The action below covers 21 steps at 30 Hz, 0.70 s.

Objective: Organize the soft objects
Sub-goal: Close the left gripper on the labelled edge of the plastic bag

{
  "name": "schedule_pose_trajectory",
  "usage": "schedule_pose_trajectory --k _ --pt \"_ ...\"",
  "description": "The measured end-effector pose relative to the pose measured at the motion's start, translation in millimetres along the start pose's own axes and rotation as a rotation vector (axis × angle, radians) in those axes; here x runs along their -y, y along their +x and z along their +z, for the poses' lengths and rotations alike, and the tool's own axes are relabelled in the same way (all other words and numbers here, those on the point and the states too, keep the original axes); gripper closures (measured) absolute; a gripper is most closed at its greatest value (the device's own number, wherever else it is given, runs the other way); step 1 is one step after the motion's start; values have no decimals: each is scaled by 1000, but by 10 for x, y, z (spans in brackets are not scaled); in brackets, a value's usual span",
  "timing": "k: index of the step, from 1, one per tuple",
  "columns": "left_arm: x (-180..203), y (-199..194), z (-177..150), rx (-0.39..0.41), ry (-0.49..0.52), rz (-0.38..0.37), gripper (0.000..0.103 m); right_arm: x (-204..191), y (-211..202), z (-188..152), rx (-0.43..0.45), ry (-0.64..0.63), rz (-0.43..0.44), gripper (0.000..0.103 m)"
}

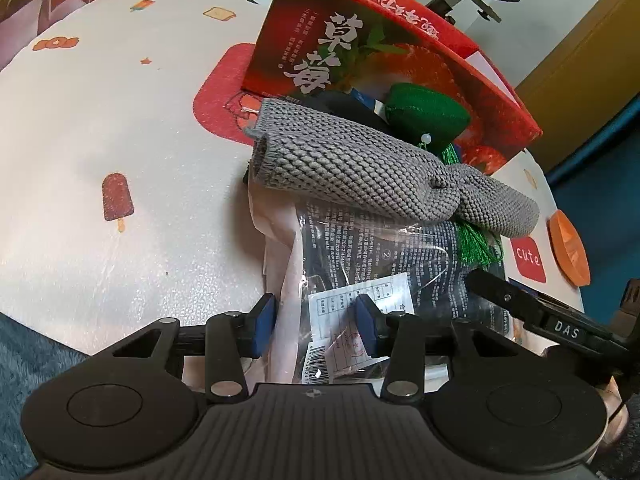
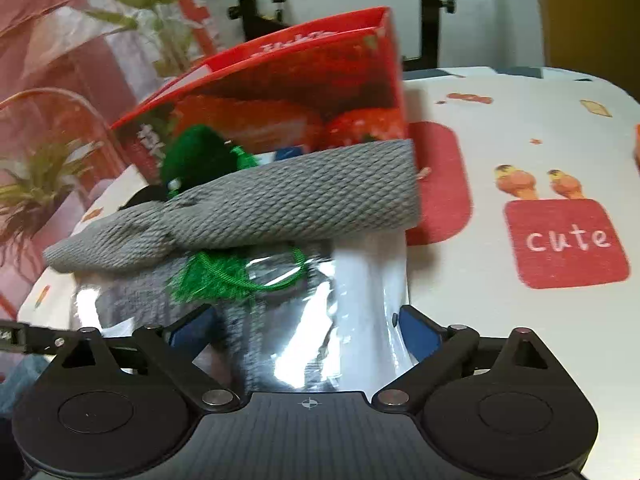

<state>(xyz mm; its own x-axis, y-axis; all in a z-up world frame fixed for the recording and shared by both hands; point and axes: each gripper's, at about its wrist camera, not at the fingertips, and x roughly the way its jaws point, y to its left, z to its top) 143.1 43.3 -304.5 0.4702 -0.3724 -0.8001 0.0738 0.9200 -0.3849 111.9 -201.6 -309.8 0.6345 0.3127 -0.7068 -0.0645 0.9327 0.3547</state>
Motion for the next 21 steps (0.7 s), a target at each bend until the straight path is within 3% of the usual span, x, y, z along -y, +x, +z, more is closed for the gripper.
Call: schedule_pose_trajectory --k 4,14,21 --pt "15 2 -2 0 13 3 57 -66 -19 -5 -11 -13 23 19" --pt "18 -42 11 6 21 -12 57 -245 -199 44 -40 -91 -14 27" --pt "65 -297 55 95 53 -50 57 -330 -457 195 32 -103 -2 28"
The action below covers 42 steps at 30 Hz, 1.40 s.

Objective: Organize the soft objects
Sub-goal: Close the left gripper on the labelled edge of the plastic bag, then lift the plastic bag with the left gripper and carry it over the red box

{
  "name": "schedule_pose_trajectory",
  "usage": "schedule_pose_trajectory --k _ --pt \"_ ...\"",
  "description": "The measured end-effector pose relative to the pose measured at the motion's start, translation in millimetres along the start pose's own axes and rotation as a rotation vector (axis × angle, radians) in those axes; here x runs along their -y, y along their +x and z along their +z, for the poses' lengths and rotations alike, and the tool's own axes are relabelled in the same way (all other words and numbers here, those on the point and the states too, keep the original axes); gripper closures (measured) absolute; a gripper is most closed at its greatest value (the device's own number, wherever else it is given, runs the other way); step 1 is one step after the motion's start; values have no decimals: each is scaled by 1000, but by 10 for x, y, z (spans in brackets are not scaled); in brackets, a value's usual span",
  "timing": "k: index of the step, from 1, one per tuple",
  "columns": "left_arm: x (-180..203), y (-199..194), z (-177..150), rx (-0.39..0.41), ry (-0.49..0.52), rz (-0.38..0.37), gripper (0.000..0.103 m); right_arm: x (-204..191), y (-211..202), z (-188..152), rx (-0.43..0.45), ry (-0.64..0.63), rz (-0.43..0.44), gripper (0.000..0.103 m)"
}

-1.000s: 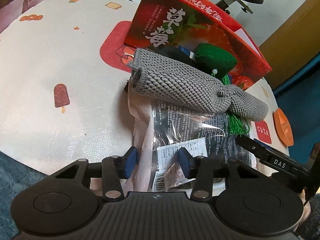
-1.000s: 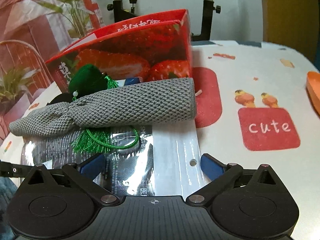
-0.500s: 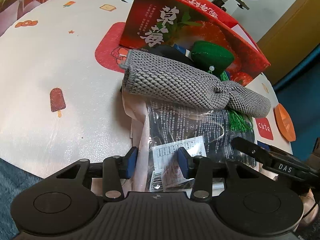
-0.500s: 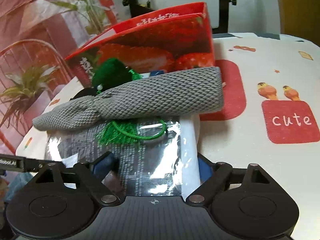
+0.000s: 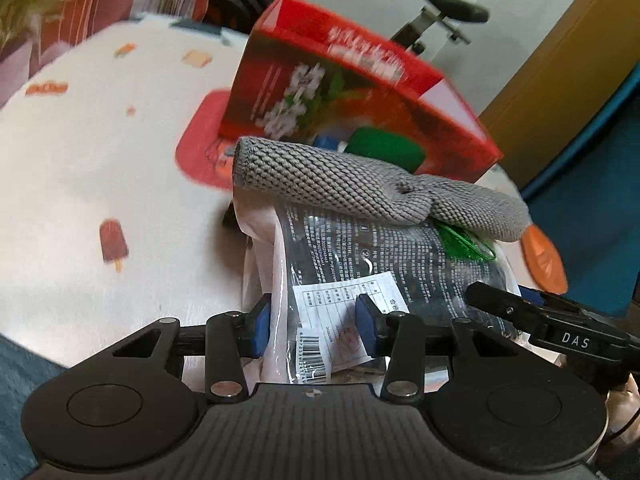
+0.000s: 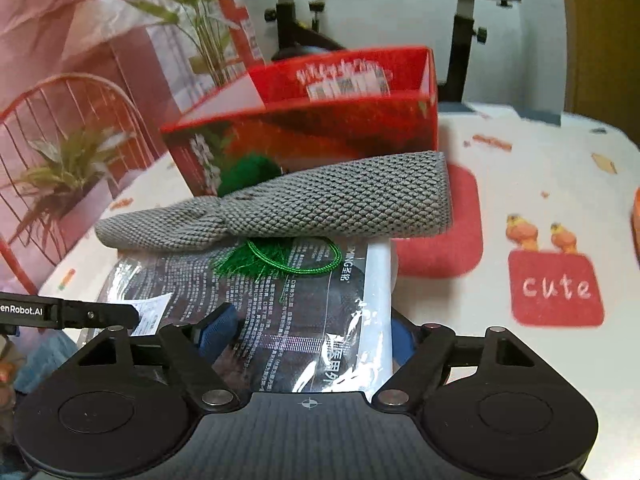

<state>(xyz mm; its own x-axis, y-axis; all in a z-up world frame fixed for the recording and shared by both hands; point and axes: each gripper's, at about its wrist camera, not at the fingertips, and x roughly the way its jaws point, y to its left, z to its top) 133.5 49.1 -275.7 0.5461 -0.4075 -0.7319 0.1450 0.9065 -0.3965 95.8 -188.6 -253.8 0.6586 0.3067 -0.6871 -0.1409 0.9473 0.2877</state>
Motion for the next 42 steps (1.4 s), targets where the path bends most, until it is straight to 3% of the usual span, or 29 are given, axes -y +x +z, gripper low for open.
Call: schedule_pose_trajectory --k 7,9,12,17,20,24,33,42 --pt "132 -234 190 113 74 -18 54 -60 -151 217 65 -12 4 28" --pt "170 -166 260 96 68 -12 49 -29 -29 289 16 16 7 28" --pt "132 -18 360 2 5 6 50 12 112 341 -75 104 5 31" --pt "221 -286 483 101 62 -17 50 -37 -27 458 -21 81 33 30" --pt "144 -239 623 97 5 -14 50 22 24 545 -32 146 54 34" --pt "281 -359 657 148 47 20 50 -130 -42 594 1 75 46 34" --pt "363 -614 680 221 108 -9 50 -237 -290 729 82 -11 54 34" --pt "459 -674 878 294 158 -14 50 -277 -376 1082 162 -79 40 34"
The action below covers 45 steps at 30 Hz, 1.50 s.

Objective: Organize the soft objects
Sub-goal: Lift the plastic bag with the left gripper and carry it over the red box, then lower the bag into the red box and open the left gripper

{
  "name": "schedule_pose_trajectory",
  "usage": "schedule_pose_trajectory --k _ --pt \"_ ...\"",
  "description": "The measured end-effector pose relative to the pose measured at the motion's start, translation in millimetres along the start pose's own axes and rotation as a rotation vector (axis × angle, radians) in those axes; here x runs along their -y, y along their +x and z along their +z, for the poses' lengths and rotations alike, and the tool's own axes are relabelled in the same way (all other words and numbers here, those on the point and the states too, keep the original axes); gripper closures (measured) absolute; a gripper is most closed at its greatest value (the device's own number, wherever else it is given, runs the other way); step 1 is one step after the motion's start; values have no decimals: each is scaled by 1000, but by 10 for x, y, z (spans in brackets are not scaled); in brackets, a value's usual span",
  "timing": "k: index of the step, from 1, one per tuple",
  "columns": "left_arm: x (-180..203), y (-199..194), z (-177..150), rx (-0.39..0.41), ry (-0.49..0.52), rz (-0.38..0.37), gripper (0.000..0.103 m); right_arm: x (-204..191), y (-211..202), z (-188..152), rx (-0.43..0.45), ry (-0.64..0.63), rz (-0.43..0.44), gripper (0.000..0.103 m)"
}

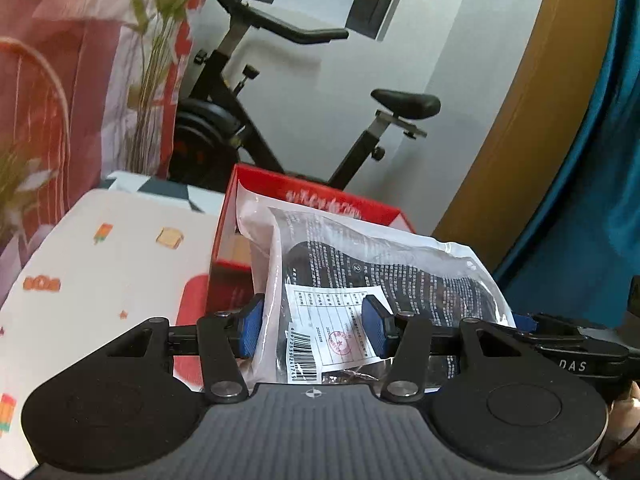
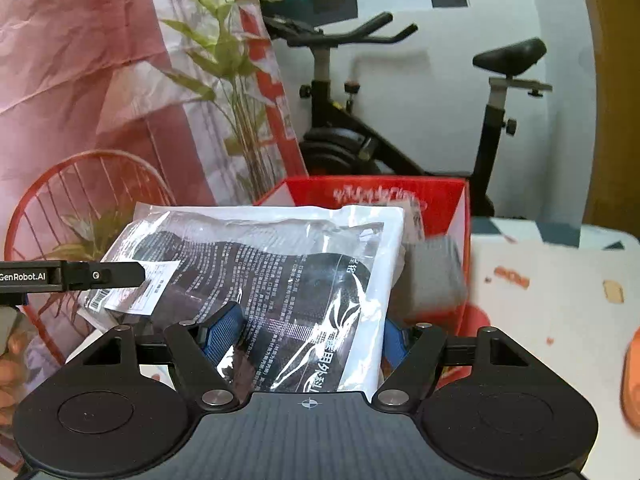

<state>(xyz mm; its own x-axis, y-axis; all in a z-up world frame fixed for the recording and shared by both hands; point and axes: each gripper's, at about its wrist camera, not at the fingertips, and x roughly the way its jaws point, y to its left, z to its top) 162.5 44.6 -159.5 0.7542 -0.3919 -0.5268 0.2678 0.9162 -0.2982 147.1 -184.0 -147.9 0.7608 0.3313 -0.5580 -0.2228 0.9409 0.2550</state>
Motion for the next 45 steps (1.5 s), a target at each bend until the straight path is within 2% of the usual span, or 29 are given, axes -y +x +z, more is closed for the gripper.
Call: schedule_pose_trajectory --k 10,17,26,29,34,45 --pt "110 129 226 59 19 -3 50 111 90 275 57 -45 -23 34" --pt "117 293 535 93 33 -6 50 173 193 632 107 -126 -37 34" --pt "49 693 980 95 83 8 50 302 598 1080 50 -291 -42 37" --pt "-35 906 1068 53 87 17 50 390 808 1160 -5 -335 -22 44" --pt "-157 1297 1128 -20 125 40 60 626 1179 1204 -99 -330 0 59" --pt "-273 2160 1165 -185 172 107 64 1013 1944 1083 -215 -324 -63 62"
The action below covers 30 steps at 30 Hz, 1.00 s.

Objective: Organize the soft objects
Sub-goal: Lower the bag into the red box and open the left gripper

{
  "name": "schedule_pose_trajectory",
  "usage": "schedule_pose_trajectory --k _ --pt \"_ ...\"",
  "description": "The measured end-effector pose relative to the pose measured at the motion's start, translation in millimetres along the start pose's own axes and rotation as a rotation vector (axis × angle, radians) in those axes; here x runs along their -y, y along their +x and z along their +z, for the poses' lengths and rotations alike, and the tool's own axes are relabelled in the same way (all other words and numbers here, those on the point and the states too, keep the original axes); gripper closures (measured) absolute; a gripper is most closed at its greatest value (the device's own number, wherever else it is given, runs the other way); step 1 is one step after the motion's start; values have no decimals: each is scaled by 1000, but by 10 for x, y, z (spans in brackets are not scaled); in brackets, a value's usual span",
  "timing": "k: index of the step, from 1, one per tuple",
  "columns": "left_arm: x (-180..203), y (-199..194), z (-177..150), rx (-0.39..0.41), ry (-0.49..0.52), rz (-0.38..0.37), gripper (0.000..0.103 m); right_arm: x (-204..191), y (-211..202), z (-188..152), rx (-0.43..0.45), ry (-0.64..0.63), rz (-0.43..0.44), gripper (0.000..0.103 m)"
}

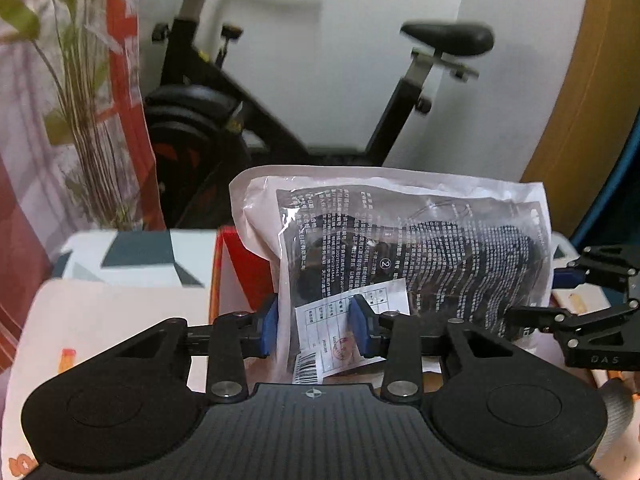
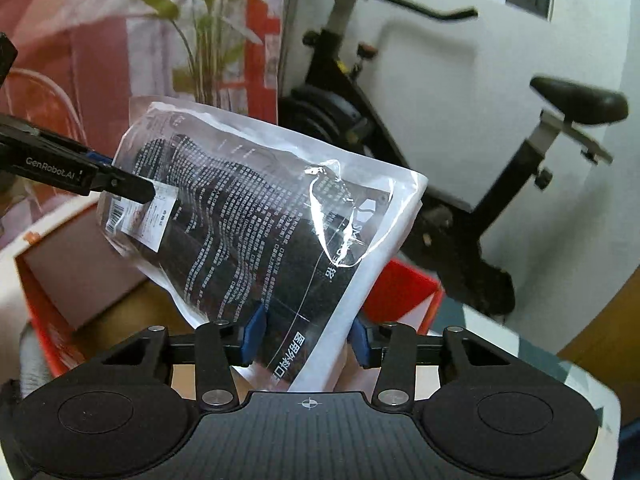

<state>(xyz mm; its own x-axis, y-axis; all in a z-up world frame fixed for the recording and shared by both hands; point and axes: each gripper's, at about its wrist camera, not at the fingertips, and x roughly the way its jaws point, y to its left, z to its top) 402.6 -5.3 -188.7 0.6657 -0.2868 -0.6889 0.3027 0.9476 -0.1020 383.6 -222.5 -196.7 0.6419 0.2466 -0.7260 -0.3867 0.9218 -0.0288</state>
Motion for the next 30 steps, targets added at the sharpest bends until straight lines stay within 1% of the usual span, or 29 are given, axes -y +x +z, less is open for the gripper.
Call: schedule_pose_trajectory --k 3,6,10,14,16,17,18,20,23,25,26,27,28,29,30 --pt "-17 124 -45 -67 10 2 64 9 97 -37 -51 -1 19 62" --pt "9 150 -95 -114 68 -4 64 6 146 -74 -105 -24 40 62" --pt "-9 155 -150 -166 102 -25 62 -11 171 -99 -158 -47 70 62" --pt "-65 125 -142 -170 106 -42 57 -26 178 -117 -191 -53 81 60" --pt "-96 110 -122 -167 95 -51 52 -9 173 -120 -196 -49 85 59" --pt "-111 96 -112 -160 92 -50 52 -10 165 -123 -198 -46 86 58" --pt "-128 76 -106 -151 90 -47 52 -7 158 -130 -201 -44 89 53" --pt "-148 21 -99 -137 80 -43 52 -3 150 -144 -205 -41 96 52" --pt "-157 -50 -91 -111 62 -40 53 -5 117 -141 -198 -50 86 54" --pt "-144 -66 -92 -98 52 -29 65 11 80 -111 -184 -47 82 58" --pt "-129 -56 -87 -93 43 -29 68 26 60 -88 -176 -44 82 59" --pt "-116 -53 -91 -91 33 -32 72 46 40 -64 -168 -42 84 63" --pt "-107 -42 -89 -89 24 -34 75 58 28 -38 -161 -43 89 70" --pt "-93 -20 -89 -87 16 -37 76 70 30 -16 -159 -47 94 74" --pt "-75 1 -90 -85 11 -38 78 85 52 7 -161 -51 95 81"
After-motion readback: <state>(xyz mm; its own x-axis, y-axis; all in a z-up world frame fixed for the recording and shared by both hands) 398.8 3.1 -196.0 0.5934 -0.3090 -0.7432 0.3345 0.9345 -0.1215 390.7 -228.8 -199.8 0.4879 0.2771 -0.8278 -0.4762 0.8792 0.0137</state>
